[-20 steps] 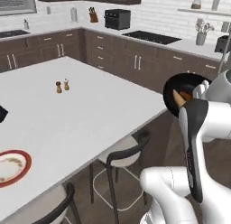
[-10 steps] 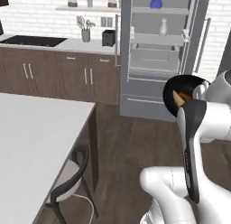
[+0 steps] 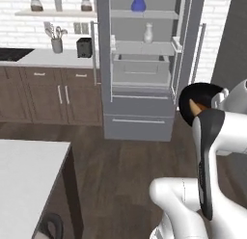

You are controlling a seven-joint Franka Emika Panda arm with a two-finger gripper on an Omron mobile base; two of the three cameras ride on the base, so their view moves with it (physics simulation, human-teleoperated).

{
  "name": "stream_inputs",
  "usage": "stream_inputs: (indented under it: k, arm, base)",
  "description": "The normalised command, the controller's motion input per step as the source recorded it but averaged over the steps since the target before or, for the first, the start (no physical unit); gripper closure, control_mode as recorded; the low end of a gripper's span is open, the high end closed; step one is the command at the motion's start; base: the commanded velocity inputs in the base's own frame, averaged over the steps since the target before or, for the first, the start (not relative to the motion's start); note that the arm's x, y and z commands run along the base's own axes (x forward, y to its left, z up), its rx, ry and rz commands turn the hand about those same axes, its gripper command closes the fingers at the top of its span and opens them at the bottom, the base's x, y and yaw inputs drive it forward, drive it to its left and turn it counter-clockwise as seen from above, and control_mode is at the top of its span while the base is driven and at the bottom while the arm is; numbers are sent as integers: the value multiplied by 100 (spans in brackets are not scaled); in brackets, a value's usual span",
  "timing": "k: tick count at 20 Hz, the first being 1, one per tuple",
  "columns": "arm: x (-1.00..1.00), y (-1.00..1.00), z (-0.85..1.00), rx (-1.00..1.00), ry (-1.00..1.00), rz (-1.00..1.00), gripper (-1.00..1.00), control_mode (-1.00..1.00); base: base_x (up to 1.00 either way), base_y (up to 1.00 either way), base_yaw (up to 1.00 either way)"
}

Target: Pick the chicken drumstick and sweet potato from their plates and place them in the bowl. Then put the bowl in the fridge.

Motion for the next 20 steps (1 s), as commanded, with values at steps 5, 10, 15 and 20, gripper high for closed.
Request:
stream_inputs:
  k: [5, 10, 15, 20]
  arm:
    - [0, 0, 0, 0, 0, 0, 100, 100]
    - [0, 0, 0, 0, 0, 0, 100, 100]
    - [0, 0, 0, 0, 0, 0, 100, 100]
    - [0, 0, 0, 0, 0, 0, 100, 100]
  base:
    - [100, -6, 0]
    - [100, 9, 0]
    - [100, 13, 0]
    - [100, 0, 0]
